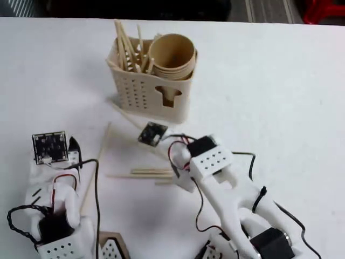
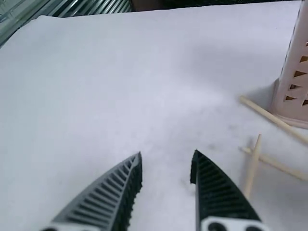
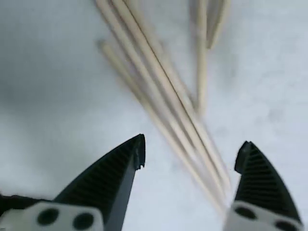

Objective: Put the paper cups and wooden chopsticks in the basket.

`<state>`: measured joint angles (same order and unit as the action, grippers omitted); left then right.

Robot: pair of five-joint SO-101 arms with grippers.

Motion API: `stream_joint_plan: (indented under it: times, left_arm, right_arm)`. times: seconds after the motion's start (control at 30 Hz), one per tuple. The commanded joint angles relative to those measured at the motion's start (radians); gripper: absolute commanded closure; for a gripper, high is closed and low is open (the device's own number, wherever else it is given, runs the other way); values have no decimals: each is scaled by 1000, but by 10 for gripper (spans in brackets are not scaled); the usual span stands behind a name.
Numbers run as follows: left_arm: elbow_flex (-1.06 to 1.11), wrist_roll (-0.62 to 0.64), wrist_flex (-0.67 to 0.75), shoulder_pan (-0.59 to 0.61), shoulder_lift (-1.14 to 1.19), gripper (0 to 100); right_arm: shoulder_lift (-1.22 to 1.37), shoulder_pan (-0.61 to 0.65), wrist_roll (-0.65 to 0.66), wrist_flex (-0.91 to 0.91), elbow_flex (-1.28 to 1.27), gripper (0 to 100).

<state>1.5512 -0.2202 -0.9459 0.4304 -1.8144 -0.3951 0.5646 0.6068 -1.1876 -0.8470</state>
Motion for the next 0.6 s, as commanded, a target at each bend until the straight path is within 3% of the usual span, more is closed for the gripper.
stream_joint_plan:
  times: [0.0, 0.23, 0.47, 0.57]
  left_arm:
    - [-5, -5, 5, 1, -10, 823]
    - [-5, -5, 5, 1, -10, 823]
    - [-5, -6, 5, 1, -10, 823]
    - [-5, -8, 5, 1, -10, 823]
  right_arm:
    - [-22, 2, 34, 87, -57, 672]
    - [-21, 2, 83, 269, -203, 677]
    - [102, 8, 81, 374, -199, 797]
    - [170, 4, 78, 328, -135, 801]
